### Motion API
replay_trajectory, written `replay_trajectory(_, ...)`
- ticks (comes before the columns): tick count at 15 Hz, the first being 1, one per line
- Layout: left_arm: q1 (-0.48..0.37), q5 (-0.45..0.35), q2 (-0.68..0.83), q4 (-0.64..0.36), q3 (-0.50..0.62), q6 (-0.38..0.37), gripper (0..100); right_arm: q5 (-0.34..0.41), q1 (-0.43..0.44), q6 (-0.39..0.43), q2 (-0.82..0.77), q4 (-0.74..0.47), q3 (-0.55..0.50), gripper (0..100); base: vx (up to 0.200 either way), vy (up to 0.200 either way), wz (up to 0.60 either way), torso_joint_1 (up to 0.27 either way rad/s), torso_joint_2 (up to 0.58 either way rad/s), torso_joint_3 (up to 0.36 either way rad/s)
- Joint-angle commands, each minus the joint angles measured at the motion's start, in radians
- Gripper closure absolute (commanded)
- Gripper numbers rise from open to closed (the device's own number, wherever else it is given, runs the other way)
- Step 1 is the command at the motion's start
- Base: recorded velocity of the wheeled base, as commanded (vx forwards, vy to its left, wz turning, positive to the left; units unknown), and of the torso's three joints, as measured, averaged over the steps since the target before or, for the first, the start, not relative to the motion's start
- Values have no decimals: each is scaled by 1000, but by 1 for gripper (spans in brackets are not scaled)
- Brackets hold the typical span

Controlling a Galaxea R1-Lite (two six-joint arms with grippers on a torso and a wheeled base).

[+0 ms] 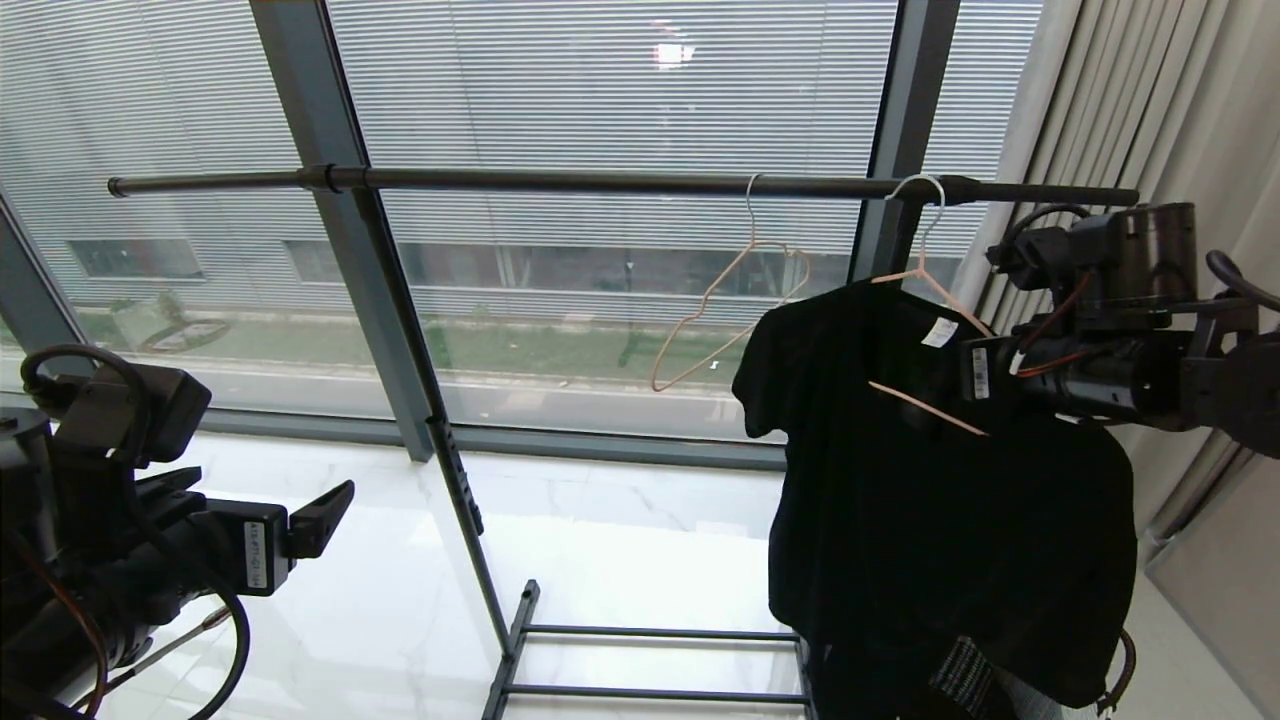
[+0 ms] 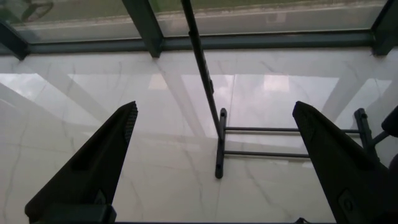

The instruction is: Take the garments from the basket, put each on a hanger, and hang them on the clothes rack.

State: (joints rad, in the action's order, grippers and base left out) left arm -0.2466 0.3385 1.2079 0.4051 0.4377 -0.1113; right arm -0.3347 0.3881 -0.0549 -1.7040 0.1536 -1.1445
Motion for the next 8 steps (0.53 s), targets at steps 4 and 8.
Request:
replay_trajectory(4,-3,0,-1,1,7,-2,0,-50,14,-8,-49,32,-31,100,0,0,0,0,0,0)
replay_trajectory(8,-3,-1,-1,1,10,-2,0,-61,14,-6,-51,96,-31,100,150,0,0,-2,3,3)
